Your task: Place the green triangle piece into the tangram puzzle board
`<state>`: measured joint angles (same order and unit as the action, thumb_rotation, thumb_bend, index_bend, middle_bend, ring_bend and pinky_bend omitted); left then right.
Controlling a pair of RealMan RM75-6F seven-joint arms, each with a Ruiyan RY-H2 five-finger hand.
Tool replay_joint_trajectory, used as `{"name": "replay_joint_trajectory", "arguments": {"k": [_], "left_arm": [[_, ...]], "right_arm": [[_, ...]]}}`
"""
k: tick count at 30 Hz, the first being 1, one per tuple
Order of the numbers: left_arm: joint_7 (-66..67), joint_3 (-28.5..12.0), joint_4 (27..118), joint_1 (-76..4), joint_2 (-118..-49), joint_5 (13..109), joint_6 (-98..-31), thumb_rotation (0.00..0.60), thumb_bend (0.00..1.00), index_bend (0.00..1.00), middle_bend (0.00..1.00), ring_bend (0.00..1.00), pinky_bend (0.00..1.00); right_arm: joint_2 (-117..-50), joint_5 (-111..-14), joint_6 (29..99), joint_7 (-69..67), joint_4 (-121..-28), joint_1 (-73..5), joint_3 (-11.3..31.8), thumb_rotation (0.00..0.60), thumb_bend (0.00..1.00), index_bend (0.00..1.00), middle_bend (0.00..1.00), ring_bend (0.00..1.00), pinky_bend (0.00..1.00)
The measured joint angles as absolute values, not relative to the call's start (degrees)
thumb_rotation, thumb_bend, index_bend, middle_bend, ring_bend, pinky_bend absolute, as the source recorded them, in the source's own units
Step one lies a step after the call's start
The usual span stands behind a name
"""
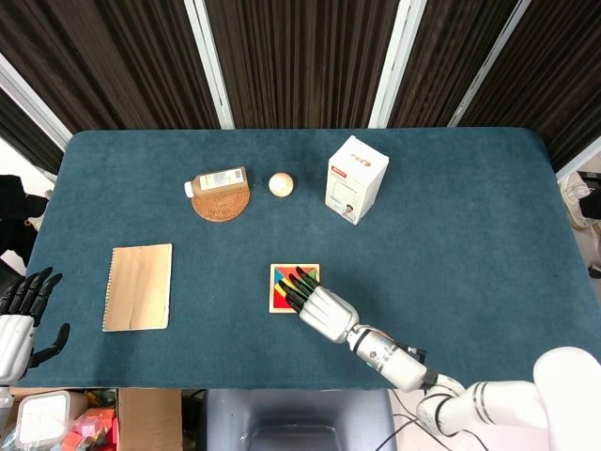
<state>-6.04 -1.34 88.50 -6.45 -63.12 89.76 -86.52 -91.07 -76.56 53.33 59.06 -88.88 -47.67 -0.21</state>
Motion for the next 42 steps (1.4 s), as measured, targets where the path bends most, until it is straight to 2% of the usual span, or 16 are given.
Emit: {"name": "replay_joint_trajectory", "arguments": {"k": [5,18,42], "left_arm": [[-5.87,-1.29,88.84,-6.37,-62.87,89.76,-86.63,0.6,0.46,0.0,0.0,0.0,0.04],[-6.18,-1.26,89.1,-6.14,-62.44,89.51,-86.58,0.6,0.46,0.0,0.0,0.0,0.04],[-5.79,-1.34,89.36,-6.32,-62.47,89.44,-86.1,0.6,0.46,0.0,0.0,0.0,0.04]], "right_arm": [[-92.1,-75.36,52.44,60.84,-87.73,-47.54,-0.8,0.6,0.42,0.37,0.01,0.0,0.0],[-94.4,-73.57,52.27,64.36,-86.47,-47.83,-0.97,0.6,0.42,0.4,0.01,0.0,0.0],[-92.68,-69.37,54.6,69.01,-88.56,-47.58,-1.51,0.6,0.42,0.41,0.01,0.0,0.0]]}}
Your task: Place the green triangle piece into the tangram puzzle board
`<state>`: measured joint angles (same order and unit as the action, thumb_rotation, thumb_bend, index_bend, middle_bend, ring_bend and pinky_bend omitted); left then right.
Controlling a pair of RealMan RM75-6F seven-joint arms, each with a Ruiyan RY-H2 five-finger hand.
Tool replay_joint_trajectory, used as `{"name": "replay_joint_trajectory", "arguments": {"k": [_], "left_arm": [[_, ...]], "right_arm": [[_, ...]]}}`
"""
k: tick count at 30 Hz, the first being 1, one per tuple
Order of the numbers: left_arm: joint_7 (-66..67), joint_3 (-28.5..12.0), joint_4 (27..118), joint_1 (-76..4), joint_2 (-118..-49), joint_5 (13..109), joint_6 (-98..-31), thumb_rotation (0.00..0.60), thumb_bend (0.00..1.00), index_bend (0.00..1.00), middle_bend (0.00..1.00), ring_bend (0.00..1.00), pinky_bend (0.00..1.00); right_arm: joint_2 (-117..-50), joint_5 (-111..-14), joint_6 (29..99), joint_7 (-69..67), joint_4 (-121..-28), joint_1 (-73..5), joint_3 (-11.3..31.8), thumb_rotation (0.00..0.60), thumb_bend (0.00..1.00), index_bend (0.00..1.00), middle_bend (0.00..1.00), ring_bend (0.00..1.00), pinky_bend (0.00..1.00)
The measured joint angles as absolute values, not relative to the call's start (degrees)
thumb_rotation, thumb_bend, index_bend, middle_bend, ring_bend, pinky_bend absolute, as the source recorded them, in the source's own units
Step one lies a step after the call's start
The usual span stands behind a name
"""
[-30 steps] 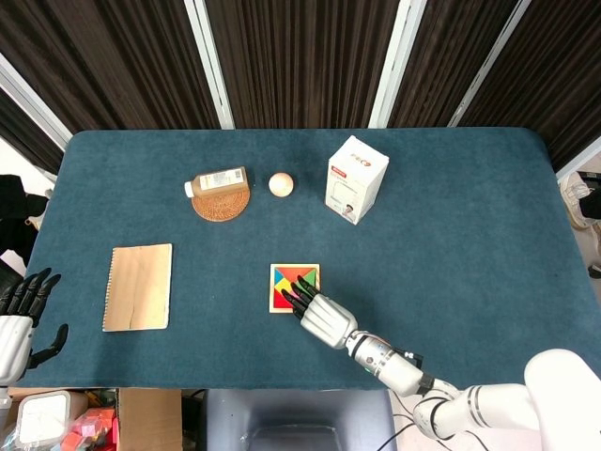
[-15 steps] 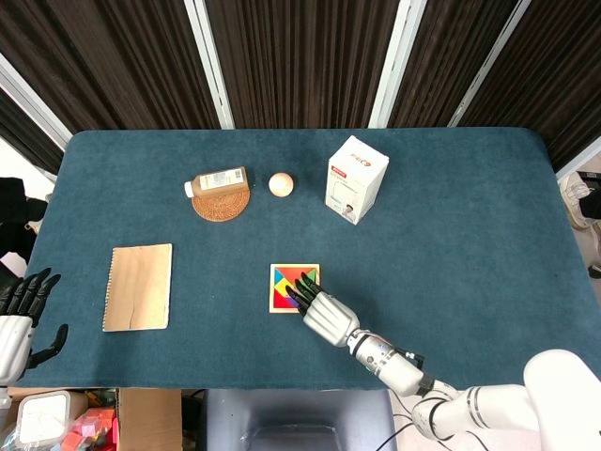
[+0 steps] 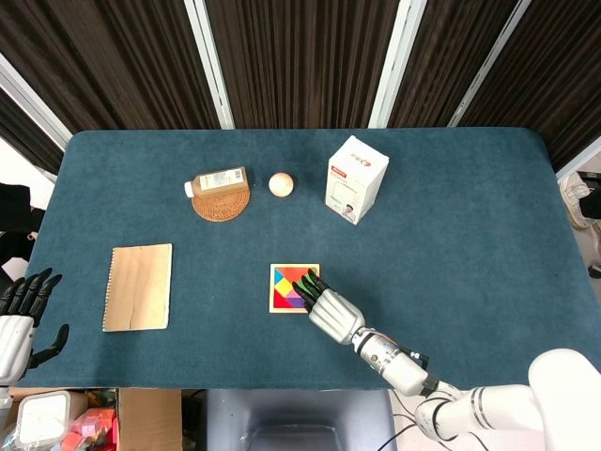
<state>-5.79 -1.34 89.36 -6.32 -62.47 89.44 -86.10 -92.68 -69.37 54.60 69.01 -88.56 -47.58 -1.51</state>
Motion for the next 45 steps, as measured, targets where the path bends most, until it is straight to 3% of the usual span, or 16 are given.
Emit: {"name": "replay_joint_trajectory", "arguments": {"k": [27,34,39,45], "left_arm": [[-6.09,-1.33,89.12,-6.19,-62.52,89.83,-86.6,0.6,0.46,0.0,0.0,0.0,0.04],[-5.98,-1.29,89.13,-6.19,-62.54,89.82,-86.5,0.6,0.46,0.0,0.0,0.0,0.04],[-5.64,-1.31,89.17,-6.3,-62.67,89.78,-86.3,0.6,0.46,0.0,0.0,0.0,0.04],[-5.31,-1.27,89.15,-6.4,-62.91,89.95,-86.25,0.6,0.46,0.0,0.0,0.0,0.04]], "right_arm": [[-93.8,-68.14,54.83,69.33,-87.77,-47.91,-2.59,0.6,0.42,0.37,0.01,0.0,0.0],[-93.14,-70.29,56.92,66.53,-88.0,-47.32,-2.22,0.6,0.42,0.25,0.0,0.0,0.0],[-93.4,-68.73,57.09,65.77,-86.51,-47.18,-0.79,0.6,0.42,0.08,0.0,0.0,0.0],[-95.96,-63.12,53.25,64.41,-81.98,-48.8,1.89,0.6,0.42,0.06,0.0,0.0,0.0]]}}
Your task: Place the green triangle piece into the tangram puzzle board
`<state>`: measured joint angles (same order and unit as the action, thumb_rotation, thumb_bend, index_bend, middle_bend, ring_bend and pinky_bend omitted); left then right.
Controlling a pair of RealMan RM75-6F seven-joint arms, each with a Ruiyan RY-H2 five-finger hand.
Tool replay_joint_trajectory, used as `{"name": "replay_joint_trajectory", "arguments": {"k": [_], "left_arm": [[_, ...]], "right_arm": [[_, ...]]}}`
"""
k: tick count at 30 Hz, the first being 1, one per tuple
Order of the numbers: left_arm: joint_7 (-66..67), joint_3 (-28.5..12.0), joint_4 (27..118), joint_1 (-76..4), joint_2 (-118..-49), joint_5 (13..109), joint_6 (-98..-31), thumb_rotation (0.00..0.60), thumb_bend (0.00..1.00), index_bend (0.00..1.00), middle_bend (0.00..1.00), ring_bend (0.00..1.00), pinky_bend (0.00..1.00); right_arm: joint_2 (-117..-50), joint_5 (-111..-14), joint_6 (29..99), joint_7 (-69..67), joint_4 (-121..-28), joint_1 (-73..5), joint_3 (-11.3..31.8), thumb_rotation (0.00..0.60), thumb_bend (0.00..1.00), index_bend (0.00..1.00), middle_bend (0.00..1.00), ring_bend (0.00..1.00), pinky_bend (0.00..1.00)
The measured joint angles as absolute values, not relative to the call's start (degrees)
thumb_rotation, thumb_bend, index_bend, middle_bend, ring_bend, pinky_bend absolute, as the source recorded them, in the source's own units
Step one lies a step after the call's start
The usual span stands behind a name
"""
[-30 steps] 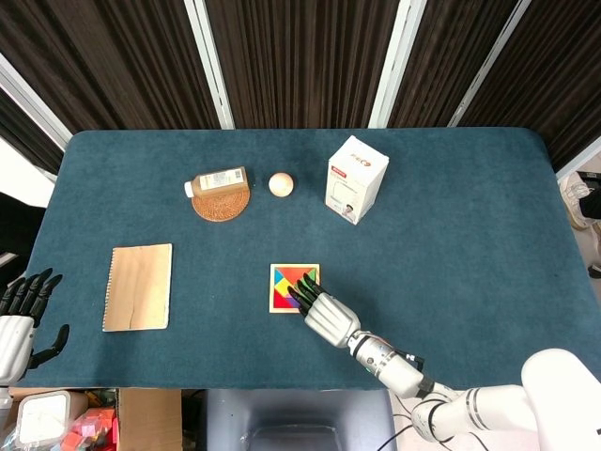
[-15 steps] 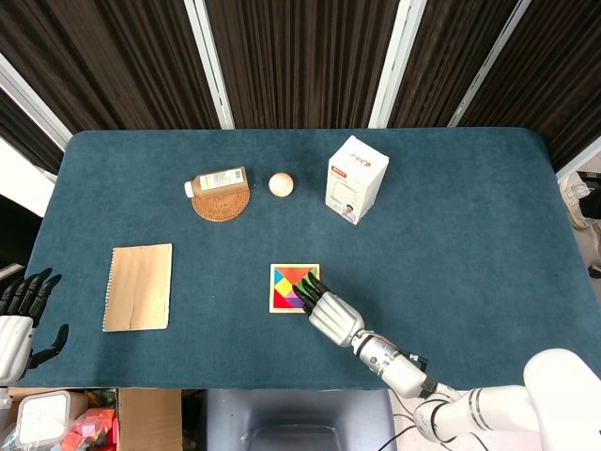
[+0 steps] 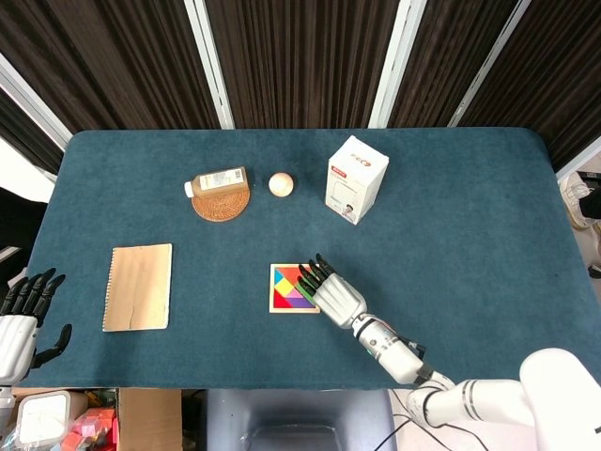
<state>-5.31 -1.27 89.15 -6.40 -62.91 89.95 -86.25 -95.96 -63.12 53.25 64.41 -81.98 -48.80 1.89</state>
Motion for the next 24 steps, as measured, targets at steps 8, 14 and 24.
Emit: {"name": "replay_joint_trajectory", "arguments": {"k": [8,14,24], "left_arm": [[-5.89,-1.4,88.94,-6.44,-62.85,89.75,-86.25,0.6,0.46,0.0,0.0,0.0,0.04],[-6.0,-1.26,88.87,-6.43,-62.8,89.97,-86.24,0.6,0.46,0.0,0.0,0.0,0.04],[-5.88,-1.35,88.86,-6.48,-62.88,89.81,-86.2,0.6,0.46,0.0,0.0,0.0,0.04]], "right_arm": [[-98.67,-60.05,51.53,65.05,-78.49,-50.58,1.96,0.6,0.42,0.15,0.0,0.0,0.0],[-98.39,-59.37,52.08,65.41,-79.18,-50.83,1.41,0.6,0.42,0.17,0.0,0.0,0.0],[-97.66,-58.21,52.25,65.93,-80.17,-51.32,0.38,0.6,0.42,0.25,0.0,0.0,0.0]]}}
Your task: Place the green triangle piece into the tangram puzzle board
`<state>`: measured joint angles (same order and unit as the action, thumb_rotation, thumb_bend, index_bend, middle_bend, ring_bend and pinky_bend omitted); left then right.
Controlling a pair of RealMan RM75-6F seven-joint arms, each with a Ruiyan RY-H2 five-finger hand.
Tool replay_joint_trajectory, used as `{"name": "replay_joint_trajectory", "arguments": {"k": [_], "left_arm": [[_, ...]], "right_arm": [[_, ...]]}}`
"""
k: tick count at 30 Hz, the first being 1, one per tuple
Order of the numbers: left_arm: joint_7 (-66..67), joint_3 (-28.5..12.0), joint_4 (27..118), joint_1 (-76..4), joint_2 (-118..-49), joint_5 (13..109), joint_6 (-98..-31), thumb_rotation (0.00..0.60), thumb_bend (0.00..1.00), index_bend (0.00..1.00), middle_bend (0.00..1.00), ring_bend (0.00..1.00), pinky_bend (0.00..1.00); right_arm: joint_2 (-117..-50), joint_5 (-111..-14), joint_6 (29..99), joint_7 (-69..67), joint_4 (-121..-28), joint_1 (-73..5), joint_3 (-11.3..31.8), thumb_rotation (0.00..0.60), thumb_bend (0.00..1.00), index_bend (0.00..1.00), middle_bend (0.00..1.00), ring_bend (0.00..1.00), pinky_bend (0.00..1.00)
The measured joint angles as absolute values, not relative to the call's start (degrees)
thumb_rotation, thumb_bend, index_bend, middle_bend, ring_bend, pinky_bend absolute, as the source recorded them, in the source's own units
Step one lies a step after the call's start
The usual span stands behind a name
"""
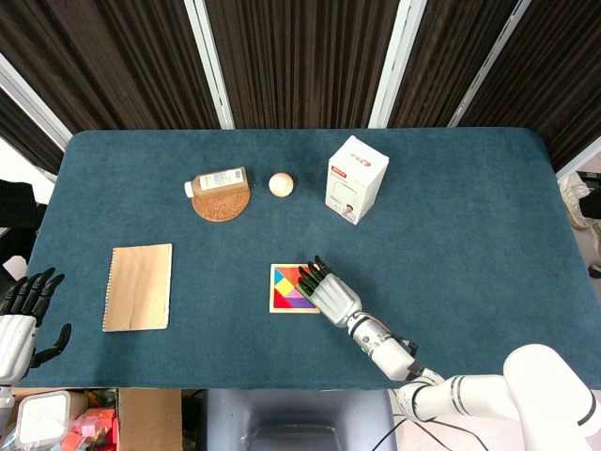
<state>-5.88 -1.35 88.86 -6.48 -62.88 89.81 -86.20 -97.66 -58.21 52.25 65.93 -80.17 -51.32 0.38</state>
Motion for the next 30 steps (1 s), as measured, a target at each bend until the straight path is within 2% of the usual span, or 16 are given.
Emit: {"name": "replay_joint_trajectory", "arguments": {"k": [8,15,20,25,30], "left_arm": [[-5.83,-1.38,88.93,-6.47,-62.84,89.77,-86.25,0.6,0.46,0.0,0.0,0.0,0.04],[-5.8,-1.27,88.98,-6.34,-62.8,90.17,-86.66,0.6,0.46,0.0,0.0,0.0,0.04],[-5.85,-1.2,89.11,-6.23,-62.61,90.35,-86.91,0.6,0.46,0.0,0.0,0.0,0.04],[-5.51,-0.93,89.38,-5.6,-62.48,91.14,-88.35,0.6,0.46,0.0,0.0,0.0,0.04],[-3.69,-0.28,89.79,-5.21,-62.71,92.88,-89.19,0.6,0.46,0.0,0.0,0.0,0.04]], "right_arm": [[-96.18,-59.36,53.28,65.64,-82.46,-51.18,-0.96,0.6,0.42,0.26,0.0,0.0,0.0],[-94.59,-61.99,56.87,64.28,-85.68,-50.25,-1.04,0.6,0.42,0.17,0.0,0.0,0.0],[-90.96,-64.55,60.3,61.02,-90.47,-48.43,-0.95,0.6,0.42,0.12,0.0,0.0,0.0],[-84.61,-70.01,68.21,53.03,-97.1,-43.14,-2.39,0.6,0.42,0.01,0.0,0.0,0.0],[-78.54,-77.04,79.86,39.79,-100.14,-34.07,-6.27,0.6,0.37,0.0,0.0,0.0,0.0]]}}
